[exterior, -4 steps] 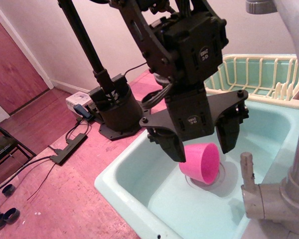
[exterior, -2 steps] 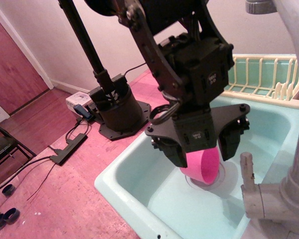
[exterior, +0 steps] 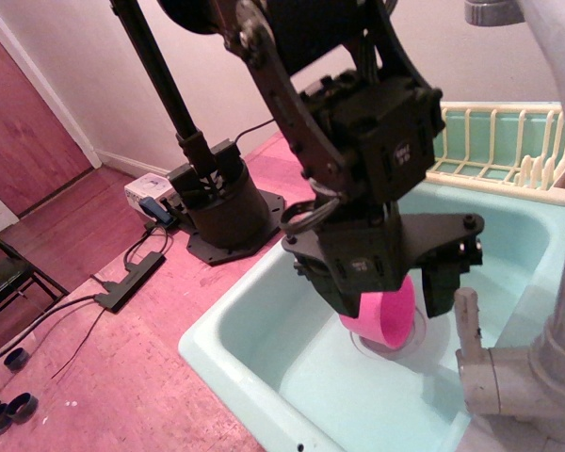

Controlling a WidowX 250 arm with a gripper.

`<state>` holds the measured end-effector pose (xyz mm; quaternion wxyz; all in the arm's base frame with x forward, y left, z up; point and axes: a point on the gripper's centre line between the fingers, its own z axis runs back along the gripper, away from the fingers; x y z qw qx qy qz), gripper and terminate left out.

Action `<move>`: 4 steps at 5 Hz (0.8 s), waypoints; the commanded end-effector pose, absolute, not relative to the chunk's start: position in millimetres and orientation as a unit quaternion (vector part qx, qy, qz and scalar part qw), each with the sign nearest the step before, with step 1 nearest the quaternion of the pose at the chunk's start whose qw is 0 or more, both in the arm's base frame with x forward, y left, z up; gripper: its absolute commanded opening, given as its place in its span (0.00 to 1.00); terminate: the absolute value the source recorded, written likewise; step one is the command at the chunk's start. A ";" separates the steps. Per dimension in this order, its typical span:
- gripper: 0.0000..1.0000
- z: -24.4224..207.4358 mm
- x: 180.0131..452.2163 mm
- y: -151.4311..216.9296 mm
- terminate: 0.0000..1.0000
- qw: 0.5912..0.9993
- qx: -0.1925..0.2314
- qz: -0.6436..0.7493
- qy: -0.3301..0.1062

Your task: Flip cup upright

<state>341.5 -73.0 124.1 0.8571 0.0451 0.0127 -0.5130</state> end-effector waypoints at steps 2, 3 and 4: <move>1.00 122.2 327.9 -75.3 0.00 0.845 0.032 -0.534 -0.006; 1.00 119.5 311.8 -69.4 0.00 0.852 0.025 -0.524 -0.007; 1.00 121.4 298.1 -60.8 0.00 0.856 0.022 -0.517 -0.002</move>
